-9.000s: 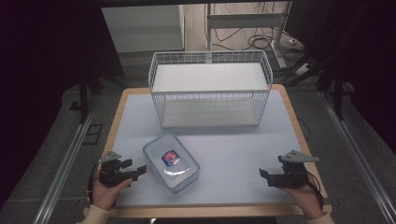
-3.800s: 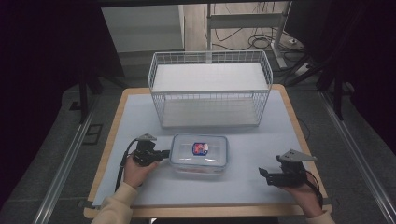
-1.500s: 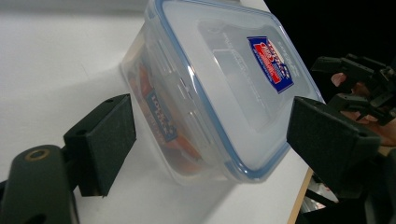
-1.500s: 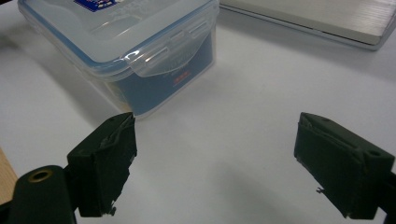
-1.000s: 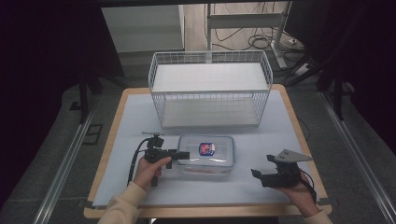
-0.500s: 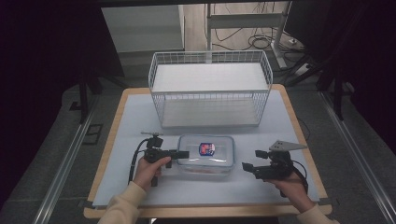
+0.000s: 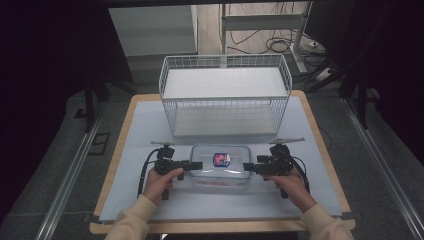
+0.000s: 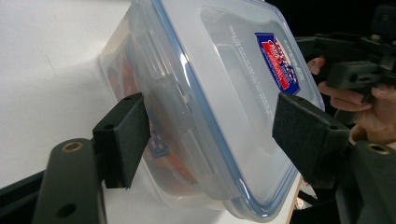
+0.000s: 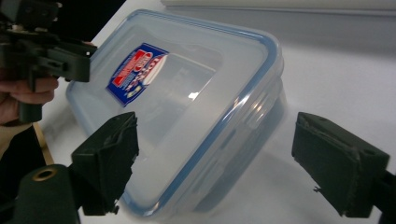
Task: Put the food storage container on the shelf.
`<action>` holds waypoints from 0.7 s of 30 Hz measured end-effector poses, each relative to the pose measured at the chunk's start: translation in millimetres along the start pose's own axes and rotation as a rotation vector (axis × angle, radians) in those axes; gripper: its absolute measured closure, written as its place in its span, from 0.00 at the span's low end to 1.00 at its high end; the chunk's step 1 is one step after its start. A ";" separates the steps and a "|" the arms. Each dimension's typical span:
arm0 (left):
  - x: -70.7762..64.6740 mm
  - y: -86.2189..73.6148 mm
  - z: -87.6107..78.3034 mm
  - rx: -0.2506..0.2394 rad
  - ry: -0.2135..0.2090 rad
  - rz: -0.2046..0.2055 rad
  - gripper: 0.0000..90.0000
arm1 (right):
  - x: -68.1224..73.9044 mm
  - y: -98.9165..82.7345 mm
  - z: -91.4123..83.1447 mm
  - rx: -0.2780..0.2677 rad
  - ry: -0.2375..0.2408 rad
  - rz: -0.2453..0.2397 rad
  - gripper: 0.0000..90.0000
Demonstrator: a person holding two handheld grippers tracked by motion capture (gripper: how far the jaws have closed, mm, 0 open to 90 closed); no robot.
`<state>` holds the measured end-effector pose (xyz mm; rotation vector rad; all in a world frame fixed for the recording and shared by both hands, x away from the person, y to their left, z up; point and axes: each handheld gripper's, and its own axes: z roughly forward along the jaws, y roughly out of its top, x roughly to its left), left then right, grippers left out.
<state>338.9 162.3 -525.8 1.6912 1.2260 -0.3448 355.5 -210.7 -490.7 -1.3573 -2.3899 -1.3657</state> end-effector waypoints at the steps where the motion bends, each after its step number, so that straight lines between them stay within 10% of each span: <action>1: 0.0 0.0 0.0 0.000 0.000 0.000 0.31 | -2.6 0.0 4.7 0.014 0.007 0.016 0.15; 21: -1.6 -0.7 0.8 -0.009 0.009 0.003 0.31 | -11.7 -2.4 15.9 0.058 0.129 0.142 0.26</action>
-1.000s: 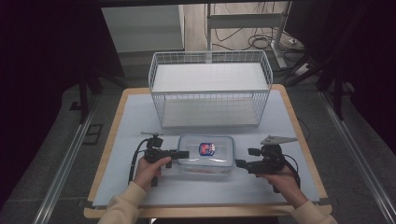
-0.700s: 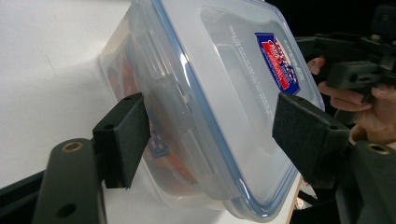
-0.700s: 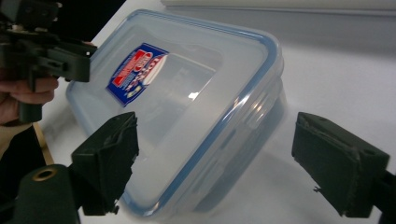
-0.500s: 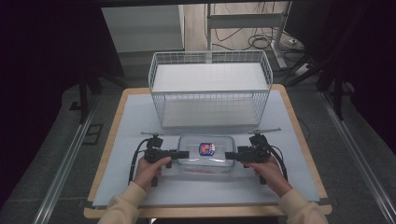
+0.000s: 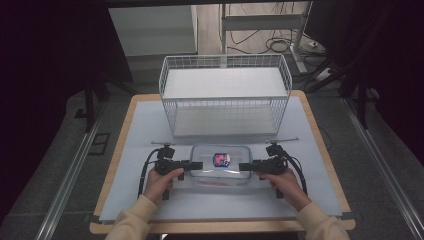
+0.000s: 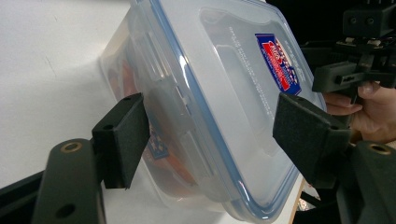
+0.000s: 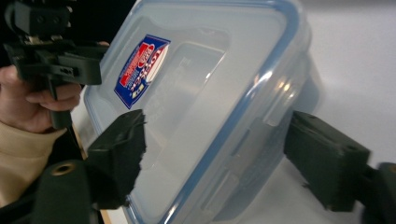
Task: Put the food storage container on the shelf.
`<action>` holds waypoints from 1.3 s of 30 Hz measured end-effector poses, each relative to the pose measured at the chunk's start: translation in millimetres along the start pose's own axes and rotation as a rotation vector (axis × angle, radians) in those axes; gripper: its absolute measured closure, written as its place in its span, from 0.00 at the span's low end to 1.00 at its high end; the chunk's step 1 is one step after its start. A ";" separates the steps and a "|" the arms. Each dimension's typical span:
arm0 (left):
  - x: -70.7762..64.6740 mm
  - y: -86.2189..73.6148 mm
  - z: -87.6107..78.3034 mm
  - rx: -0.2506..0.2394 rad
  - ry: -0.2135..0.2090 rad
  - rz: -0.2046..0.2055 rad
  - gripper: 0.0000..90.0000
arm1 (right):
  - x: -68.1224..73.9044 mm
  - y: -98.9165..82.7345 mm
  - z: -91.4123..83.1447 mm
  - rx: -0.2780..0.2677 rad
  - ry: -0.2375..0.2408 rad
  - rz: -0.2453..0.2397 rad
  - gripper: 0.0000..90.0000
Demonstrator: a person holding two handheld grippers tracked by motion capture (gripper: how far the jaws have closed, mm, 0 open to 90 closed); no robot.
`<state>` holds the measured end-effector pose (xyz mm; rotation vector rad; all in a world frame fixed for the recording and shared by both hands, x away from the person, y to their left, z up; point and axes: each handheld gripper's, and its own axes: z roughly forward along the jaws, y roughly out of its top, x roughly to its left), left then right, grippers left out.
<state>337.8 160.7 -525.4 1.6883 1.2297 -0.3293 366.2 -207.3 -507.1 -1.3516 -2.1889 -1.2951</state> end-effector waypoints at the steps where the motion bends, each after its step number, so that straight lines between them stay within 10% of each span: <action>1: -0.1 -0.2 -0.2 0.001 0.002 0.001 0.31 | 0.0 0.0 0.0 0.000 0.000 0.000 0.26; 39: -24.0 -28.9 -19.1 -0.105 0.048 0.133 0.45 | 18.3 -31.2 -24.0 -0.100 0.014 -0.127 0.51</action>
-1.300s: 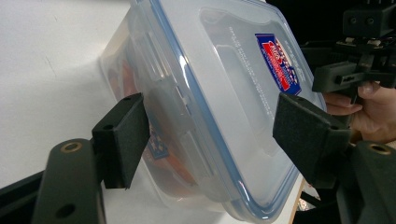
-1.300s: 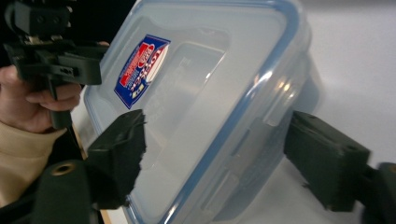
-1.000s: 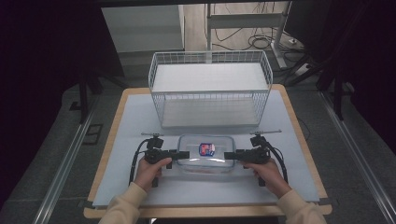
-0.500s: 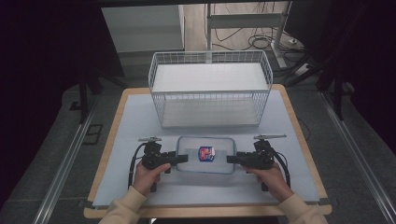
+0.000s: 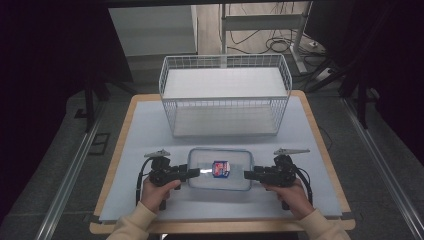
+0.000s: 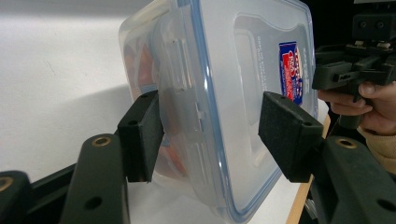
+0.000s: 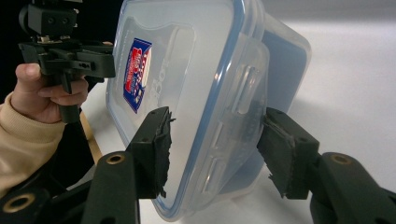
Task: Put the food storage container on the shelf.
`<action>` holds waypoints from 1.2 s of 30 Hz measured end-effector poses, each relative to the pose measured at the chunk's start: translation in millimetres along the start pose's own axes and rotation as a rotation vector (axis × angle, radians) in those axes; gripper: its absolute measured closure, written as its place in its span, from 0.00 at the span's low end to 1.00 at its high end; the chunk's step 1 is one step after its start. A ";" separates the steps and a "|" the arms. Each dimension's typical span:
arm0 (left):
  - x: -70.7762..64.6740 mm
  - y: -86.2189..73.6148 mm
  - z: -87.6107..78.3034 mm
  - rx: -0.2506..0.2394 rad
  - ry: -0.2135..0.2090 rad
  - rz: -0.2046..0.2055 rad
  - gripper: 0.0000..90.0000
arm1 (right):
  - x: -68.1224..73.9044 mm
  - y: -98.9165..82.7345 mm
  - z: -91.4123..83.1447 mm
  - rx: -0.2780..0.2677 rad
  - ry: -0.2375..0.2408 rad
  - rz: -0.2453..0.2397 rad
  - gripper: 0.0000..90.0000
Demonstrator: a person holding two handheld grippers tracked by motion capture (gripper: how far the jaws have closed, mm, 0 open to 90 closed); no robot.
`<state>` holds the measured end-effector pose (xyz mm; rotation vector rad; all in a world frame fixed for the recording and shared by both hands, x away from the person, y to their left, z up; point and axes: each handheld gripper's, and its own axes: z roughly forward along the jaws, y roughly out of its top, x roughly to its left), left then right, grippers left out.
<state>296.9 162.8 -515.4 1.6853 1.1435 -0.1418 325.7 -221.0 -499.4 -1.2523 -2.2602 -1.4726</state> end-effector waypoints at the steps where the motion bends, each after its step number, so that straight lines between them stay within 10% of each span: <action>1: -0.6 -0.1 -0.2 0.000 0.002 -0.001 0.45 | 0.1 -0.2 -0.1 -0.001 0.000 0.000 0.51; 36: -11.0 -2.7 -3.7 -0.021 0.039 0.023 0.49 | -3.5 -3.3 -5.6 -0.046 0.043 0.091 0.59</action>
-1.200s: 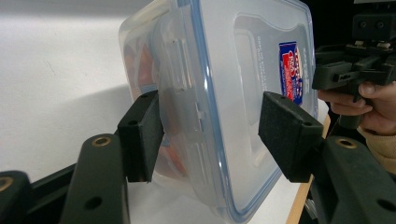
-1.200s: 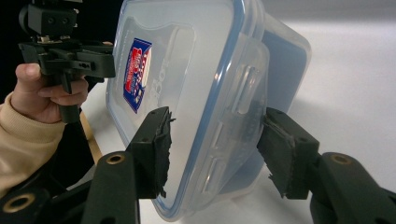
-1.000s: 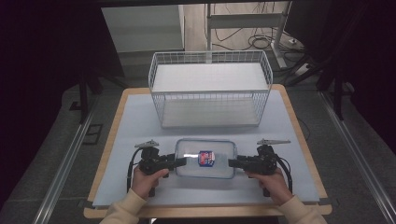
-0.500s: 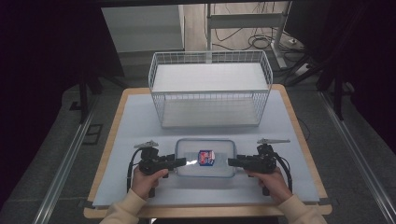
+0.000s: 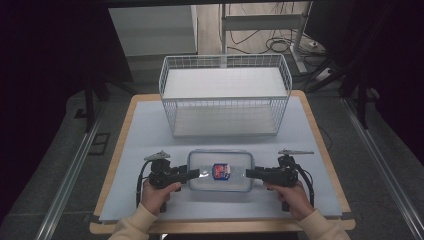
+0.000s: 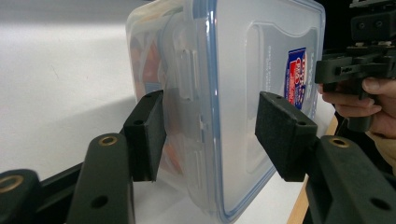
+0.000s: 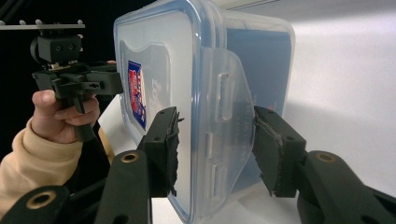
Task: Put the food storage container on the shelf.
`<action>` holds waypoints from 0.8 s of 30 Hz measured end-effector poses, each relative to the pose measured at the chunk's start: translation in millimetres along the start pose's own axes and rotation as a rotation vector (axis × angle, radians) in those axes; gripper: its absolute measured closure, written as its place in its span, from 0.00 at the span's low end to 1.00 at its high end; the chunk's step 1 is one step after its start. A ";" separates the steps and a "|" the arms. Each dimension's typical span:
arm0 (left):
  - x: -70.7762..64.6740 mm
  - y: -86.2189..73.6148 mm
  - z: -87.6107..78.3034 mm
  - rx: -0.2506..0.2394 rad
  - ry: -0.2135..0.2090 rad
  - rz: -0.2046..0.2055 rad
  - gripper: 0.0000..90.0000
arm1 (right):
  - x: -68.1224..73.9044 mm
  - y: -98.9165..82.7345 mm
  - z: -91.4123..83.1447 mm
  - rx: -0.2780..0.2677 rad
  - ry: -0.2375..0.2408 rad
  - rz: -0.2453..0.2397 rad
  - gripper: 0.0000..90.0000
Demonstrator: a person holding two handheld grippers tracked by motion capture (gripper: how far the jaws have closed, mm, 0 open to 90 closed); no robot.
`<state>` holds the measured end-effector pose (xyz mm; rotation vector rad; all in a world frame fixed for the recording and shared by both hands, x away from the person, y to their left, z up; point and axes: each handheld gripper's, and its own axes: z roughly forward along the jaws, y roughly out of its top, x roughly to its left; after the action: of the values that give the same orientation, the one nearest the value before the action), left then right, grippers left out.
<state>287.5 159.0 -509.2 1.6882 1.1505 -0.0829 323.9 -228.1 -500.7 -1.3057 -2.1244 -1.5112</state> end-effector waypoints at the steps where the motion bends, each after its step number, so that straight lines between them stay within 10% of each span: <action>1: 0.0 0.0 0.1 -0.002 0.000 -0.002 0.49 | 0.3 -0.1 -0.2 0.002 -0.001 -0.003 0.59; 24: -11.3 17.3 -7.3 -0.037 -0.009 0.019 0.50 | 12.2 13.1 -11.5 -0.049 -0.007 -0.066 0.58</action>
<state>290.4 157.4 -487.5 1.6638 1.1233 -0.0568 323.4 -230.4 -479.6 -1.2702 -2.1686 -1.5966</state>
